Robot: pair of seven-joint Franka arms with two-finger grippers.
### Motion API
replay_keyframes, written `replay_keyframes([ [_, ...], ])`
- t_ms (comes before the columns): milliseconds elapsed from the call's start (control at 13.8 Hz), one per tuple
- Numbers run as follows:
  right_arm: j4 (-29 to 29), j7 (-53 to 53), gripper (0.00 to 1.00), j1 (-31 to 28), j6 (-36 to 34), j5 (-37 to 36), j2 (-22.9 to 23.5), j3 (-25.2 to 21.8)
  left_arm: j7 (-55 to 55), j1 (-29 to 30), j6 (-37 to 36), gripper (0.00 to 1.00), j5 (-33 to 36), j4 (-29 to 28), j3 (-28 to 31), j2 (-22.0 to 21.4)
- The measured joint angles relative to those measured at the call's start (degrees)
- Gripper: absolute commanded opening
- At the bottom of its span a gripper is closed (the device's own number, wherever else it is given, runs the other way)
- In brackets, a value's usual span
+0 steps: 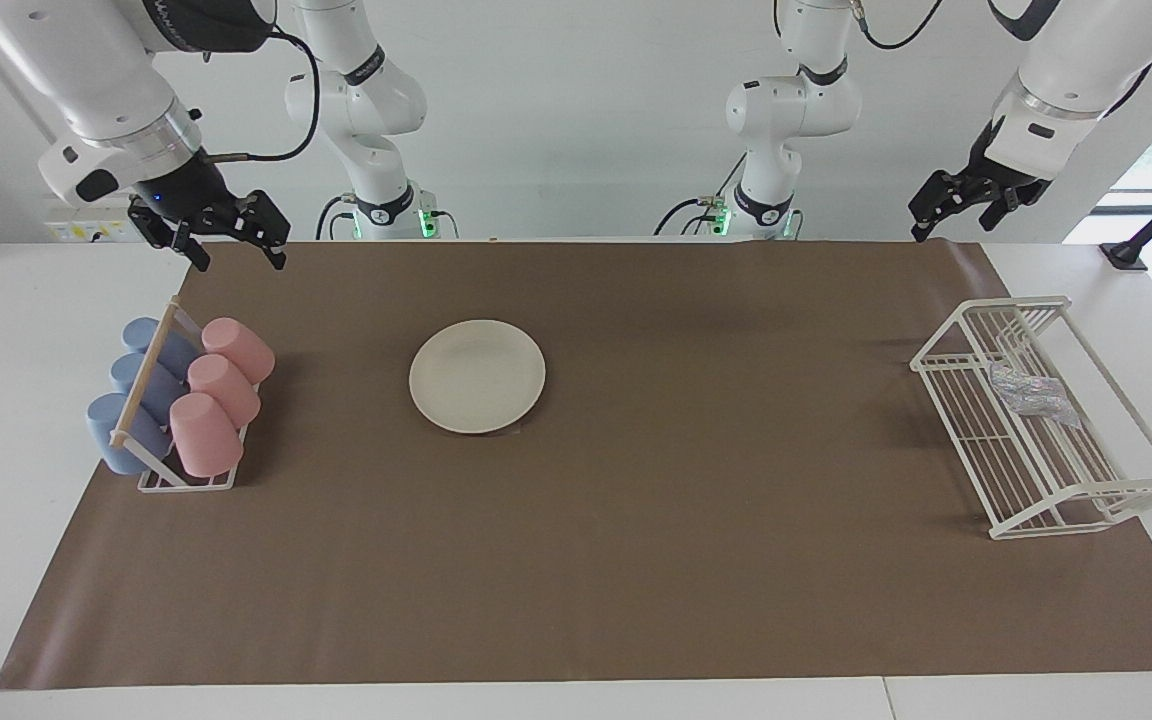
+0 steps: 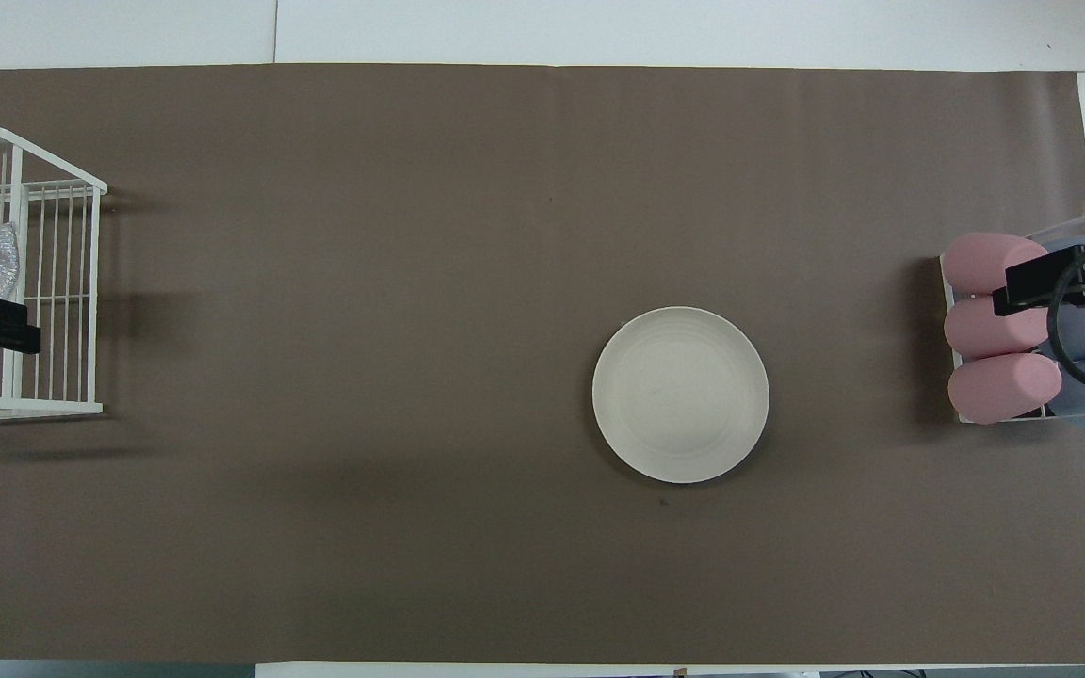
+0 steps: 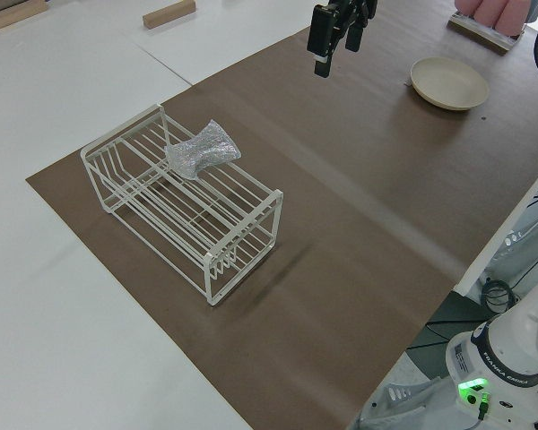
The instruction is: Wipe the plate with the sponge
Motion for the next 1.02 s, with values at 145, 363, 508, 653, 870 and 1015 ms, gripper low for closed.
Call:
replay_keyframes([
  [145, -0.14, 0.00, 1.00, 0.00, 0.00, 0.00, 0.00, 0.00, 0.16, 0.00, 4.01, 1.00, -0.01, -0.77, 0.36, 1.59],
  [363, -0.21, 0.00, 1.00, 0.00, -0.01, 0.00, 0.00, 0.00, 0.17, 0.01, 5.81, 1.00, -0.01, 0.32, 1.17, 4.72],
  [508, -0.23, 0.00, 1.00, 0.00, -0.07, 0.00, 0.00, 0.00, 0.17, 0.01, 3.73, 1.00, -0.01, 3.49, 1.17, 7.03],
  [653, -0.25, 0.00, 1.00, 0.00, -0.08, 0.00, -0.01, 0.00, 0.24, -0.04, -1.68, 1.00, -0.04, 6.30, 0.98, 7.95],
  [870, -0.26, 0.00, 1.00, 0.00, -0.09, 0.00, -0.03, 0.00, 0.28, -0.21, -8.39, 1.00, -0.17, 7.30, 0.45, 7.33],
  [1015, -0.27, 0.00, 1.00, 0.00, -0.10, 0.00, -0.04, 0.00, 0.09, -0.21, -8.65, 1.00, -0.23, 5.84, 0.40, 6.02],
])
